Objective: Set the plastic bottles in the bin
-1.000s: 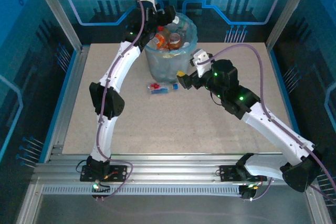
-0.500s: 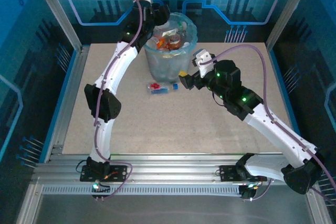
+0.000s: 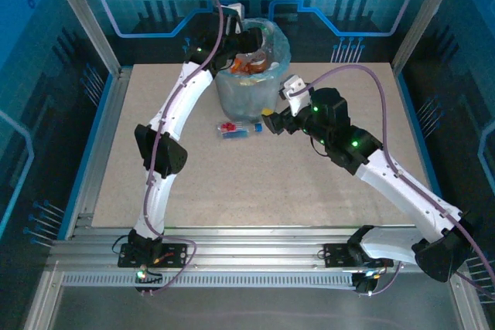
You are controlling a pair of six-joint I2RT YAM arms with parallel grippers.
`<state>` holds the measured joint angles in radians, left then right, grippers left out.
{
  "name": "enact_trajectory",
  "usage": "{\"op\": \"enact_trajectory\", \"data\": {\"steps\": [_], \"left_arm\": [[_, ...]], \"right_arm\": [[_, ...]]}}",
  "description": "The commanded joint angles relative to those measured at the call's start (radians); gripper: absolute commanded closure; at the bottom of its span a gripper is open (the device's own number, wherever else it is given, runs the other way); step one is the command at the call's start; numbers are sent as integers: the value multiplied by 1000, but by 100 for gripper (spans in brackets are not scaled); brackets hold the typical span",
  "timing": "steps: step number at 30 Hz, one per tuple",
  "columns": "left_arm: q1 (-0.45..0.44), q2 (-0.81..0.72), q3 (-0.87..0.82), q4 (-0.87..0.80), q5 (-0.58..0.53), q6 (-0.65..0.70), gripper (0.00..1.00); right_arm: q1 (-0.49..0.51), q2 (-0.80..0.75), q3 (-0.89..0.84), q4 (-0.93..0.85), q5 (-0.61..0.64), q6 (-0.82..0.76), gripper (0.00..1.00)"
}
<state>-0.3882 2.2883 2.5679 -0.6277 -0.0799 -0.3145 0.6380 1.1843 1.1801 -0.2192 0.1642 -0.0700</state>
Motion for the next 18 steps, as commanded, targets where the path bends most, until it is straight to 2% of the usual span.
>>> {"op": "enact_trajectory", "data": {"steps": [1, 7, 14, 18], "left_arm": [[-9, -62, -23, -89, 156, -25, 35], [-15, -114, -87, -124, 219, -43, 36], [-16, -136, -84, -126, 160, -21, 36], [-17, -95, -32, -99, 134, -14, 36]], "right_arm": [[-12, 0, 17, 9, -20, 26, 8], [-13, -1, 12, 6, -34, 35, 8], [-13, -9, 15, -7, -31, 29, 8], [-12, -10, 12, -5, -34, 38, 8]]}}
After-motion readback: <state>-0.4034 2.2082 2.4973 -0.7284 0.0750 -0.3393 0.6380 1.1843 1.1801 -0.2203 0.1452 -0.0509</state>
